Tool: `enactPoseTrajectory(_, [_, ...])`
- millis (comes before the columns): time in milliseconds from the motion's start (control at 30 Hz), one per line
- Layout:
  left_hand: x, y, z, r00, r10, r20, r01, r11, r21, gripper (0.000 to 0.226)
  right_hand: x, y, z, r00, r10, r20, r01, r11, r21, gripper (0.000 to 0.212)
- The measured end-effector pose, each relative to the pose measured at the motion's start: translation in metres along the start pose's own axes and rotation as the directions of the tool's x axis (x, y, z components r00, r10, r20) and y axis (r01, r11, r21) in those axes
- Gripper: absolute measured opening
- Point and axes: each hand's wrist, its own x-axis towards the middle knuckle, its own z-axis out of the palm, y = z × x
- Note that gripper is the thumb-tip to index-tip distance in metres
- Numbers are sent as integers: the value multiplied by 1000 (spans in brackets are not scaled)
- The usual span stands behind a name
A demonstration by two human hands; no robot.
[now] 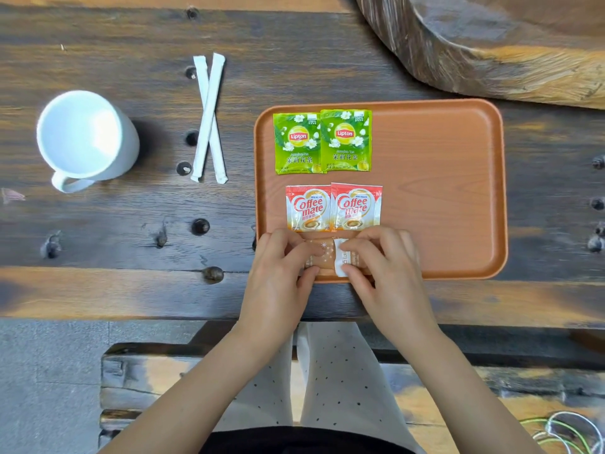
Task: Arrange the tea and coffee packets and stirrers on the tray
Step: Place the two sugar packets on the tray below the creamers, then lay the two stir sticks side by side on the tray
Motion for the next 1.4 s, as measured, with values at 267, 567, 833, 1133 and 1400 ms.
enactPoseTrajectory(267, [1, 0, -10, 1000, -4, 11, 4, 1000, -15, 16, 0, -7, -8, 1000, 14, -1, -14, 1000, -4, 18])
enactPoseTrajectory(567, [79, -48, -76, 946, -191, -262, 206, 978, 30, 24, 74, -62, -20, 994, -86, -64, 79, 992, -97, 17])
enactPoseTrajectory(833, [116, -66, -93, 874, -469, -128, 470, 882, -21, 28, 160, -135, 8, 986, -59, 153, 84, 983, -164, 23])
enactPoseTrajectory(1133, [124, -74, -114, 809, -587, 32, 569, 769, -292, 7, 182, -158, 48, 971, 119, 205, -40, 935, -353, 34])
enactPoseTrajectory(1400, [119, -81, -112, 741, -653, 154, 640, 619, -455, 19, 192, -173, 51, 948, 298, 110, -258, 924, -284, 21])
